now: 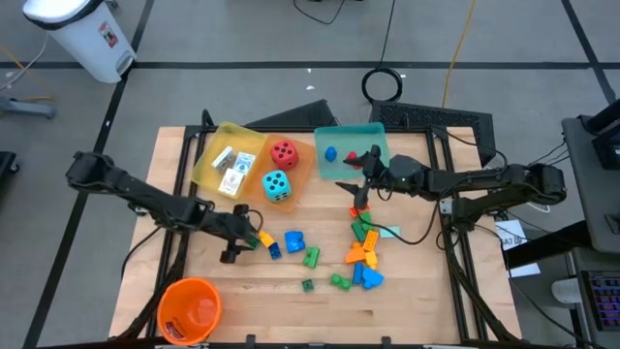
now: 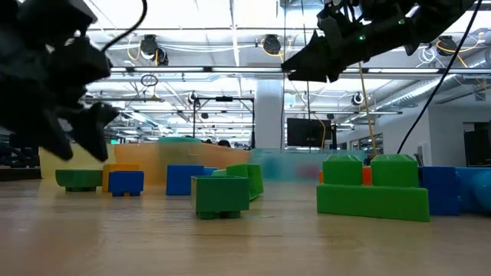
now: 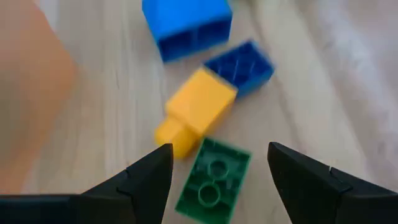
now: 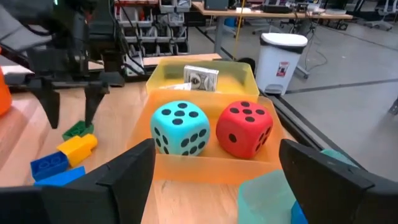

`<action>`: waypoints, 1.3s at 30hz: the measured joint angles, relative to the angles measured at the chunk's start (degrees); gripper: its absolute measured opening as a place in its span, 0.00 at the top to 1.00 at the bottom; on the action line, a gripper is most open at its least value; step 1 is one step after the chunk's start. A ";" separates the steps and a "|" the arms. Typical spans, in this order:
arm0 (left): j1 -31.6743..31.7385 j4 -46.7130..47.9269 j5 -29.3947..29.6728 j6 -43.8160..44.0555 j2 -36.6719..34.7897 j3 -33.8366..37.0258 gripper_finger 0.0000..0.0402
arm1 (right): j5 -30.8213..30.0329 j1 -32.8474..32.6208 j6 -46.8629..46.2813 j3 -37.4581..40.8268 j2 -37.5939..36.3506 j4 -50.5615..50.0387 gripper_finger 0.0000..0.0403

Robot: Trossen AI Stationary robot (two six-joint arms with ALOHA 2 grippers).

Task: Pick & Place Toys
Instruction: Put the green game piece into the blue bin

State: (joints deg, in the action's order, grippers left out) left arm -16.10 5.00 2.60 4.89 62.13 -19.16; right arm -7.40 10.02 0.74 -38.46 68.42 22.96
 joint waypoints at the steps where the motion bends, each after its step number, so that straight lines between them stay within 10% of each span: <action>1: -0.15 0.02 0.06 0.35 1.25 0.00 0.34 | 0.00 0.00 -0.01 0.00 -0.02 0.16 0.23; 12: -0.15 -0.77 0.43 3.29 9.07 -0.11 0.34 | 0.01 0.00 -1.50 0.00 -0.02 -0.05 0.23; 21: -0.10 -1.98 0.52 4.43 8.66 0.00 0.65 | 0.15 0.00 -3.51 0.00 -0.02 -2.89 0.23; 29: 0.38 -3.79 0.28 11.59 7.54 -3.88 0.65 | 0.20 -1.91 -4.56 0.00 0.56 -2.75 0.23; 39: 0.51 -19.90 10.02 -5.52 9.00 -11.80 0.61 | 0.24 -7.23 -2.35 0.00 5.56 2.90 0.23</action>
State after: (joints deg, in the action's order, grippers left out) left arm -15.60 -14.90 12.62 -0.63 71.13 -30.96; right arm -7.16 2.79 -1.61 -38.46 73.98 25.86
